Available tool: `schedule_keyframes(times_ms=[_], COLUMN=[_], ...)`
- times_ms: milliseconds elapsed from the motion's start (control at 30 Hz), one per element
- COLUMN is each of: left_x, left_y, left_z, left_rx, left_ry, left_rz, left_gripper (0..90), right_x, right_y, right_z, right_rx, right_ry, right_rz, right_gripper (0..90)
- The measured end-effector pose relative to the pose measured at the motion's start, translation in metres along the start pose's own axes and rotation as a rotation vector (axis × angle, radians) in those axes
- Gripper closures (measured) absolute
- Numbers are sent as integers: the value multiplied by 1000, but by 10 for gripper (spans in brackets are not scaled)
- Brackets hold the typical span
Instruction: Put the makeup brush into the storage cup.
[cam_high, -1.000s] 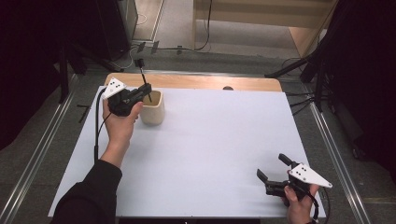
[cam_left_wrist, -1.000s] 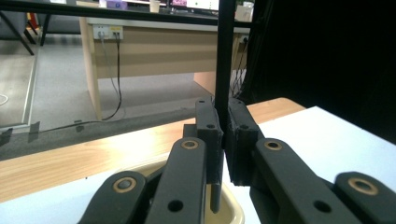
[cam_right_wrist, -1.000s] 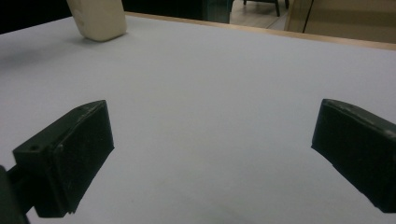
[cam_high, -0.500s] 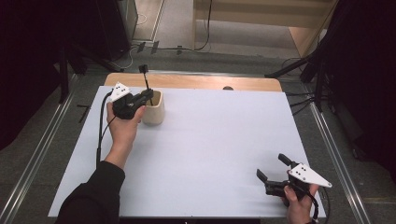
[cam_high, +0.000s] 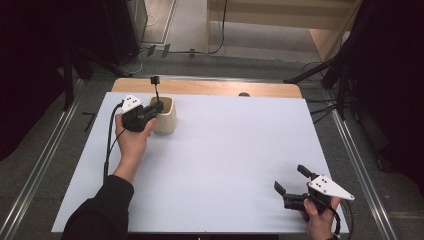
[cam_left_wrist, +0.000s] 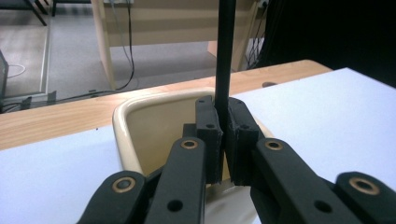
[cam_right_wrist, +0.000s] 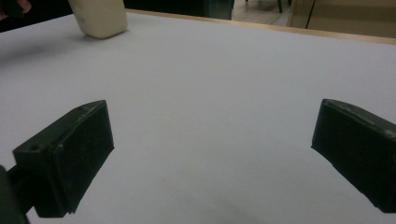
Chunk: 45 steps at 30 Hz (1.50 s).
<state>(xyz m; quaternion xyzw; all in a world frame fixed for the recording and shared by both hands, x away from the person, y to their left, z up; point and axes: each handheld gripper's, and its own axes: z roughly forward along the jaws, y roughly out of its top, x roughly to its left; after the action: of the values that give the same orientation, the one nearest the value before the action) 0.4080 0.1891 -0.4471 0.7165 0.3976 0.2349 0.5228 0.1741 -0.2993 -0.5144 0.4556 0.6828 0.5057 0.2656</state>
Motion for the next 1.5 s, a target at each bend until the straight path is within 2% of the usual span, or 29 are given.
schedule_keyframes(times_ms=[33, 100, 233, 267, 400, 433, 467, 533, 567, 600, 633, 700, 800, 833, 1033, 1200, 1333, 1500], left_x=[-1, -2, -3, -3, -5, -5, -5, -5, -5, -5, -4, -2, 1, 4, 8, 5, 1, -4], left_y=[-1, -2, -2, -2, 0, 1, 2, 4, 4, 4, 3, 1, -3, -8, -17, -27, -35, -50], left_z=[1, 2, 3, 3, 1, -1, -3, -11, -11, -14, -19, -24, -30, -36, -52, -67, -77, -88], left_rx=[13, 19, 18, 13, 10, 11, 11, -10, -10, -16, -23, -12, -12, -8, -22, -26, -26, -10], left_ry=[8, 4, -2, -18, -26, -31, -32, -43, -43, -42, -46, -56, -78, -99, -121, -126, -125, -101], left_rz=[19, 23, 12, 6, 9, -1, -13, -46, -46, -57, -70, -74, -75, -72, -85, -64, -53, -40], left_gripper=[856, 855, 847, 794, 590, 515, 515, 365, 323, 323, 228, 125, 57, 13, 0, 0, 0, 0], right_x=[0, 0, 0, 0, 0, 0, 0, -1, -1, 0, 0, 0, 0, 0, 0, 1, 1, 1], right_y=[0, 0, 0, 0, 0, 0, 0, 0, 0, 0, 0, 0, 0, 0, 1, 1, 1, 1], right_z=[0, 0, 0, 0, -1, -1, -1, -1, -1, -1, -1, -1, -1, -1, 0, 0, 1, 1], right_rx=[-1, 0, -1, -1, -1, 0, 0, -1, -1, -1, -1, -1, -3, -3, -1, 2, 1, 0], right_ry=[0, -1, 0, -1, -1, -1, -1, -1, -1, -1, -1, -1, -1, -1, -1, -2, -1, -1], right_rz=[-1, -1, -2, 0, 3, 6, 6, 6, 6, 7, 7, 6, 7, 6, 0, -1, -1, -4], right_gripper=[0, 0, 0, 0, 0, 0, 0, 0, 0, 0, 0, 0, 0, 0, 0, 0, 0, 0])
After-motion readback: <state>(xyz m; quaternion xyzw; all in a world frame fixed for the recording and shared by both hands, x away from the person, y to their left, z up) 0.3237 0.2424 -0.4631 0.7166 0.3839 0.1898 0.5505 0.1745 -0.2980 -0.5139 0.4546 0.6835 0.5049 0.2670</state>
